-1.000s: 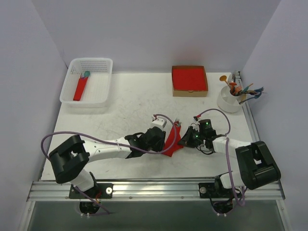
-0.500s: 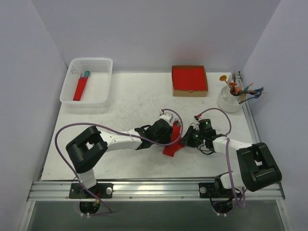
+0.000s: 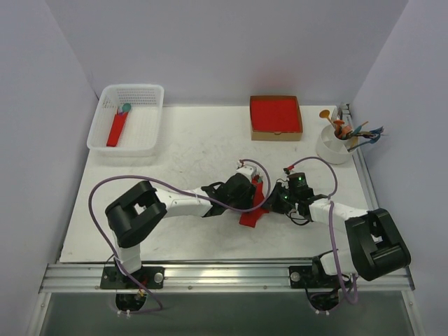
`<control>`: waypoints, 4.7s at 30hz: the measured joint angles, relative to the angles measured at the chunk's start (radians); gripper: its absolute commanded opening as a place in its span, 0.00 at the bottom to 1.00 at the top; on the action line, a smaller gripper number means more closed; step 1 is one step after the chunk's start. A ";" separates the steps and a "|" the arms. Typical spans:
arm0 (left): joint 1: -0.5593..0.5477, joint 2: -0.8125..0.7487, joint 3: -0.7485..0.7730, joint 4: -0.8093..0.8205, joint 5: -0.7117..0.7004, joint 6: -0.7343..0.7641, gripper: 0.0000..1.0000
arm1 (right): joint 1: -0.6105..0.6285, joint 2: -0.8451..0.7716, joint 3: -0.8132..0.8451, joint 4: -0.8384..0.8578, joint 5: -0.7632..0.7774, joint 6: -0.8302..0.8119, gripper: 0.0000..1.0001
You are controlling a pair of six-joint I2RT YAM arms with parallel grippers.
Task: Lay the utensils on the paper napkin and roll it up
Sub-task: Pick up the utensils from the center of the board.
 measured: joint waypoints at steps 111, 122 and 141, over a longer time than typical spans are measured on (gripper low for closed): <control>0.004 -0.029 -0.062 0.094 0.076 0.082 0.61 | 0.036 0.242 0.235 0.043 0.066 -0.114 0.00; 0.074 -0.212 -0.139 0.070 0.090 0.072 0.64 | 0.037 0.210 0.209 0.034 0.054 -0.109 0.00; 0.087 -0.261 -0.269 0.117 0.104 0.023 0.69 | 0.038 0.051 0.190 -0.083 0.051 -0.117 0.00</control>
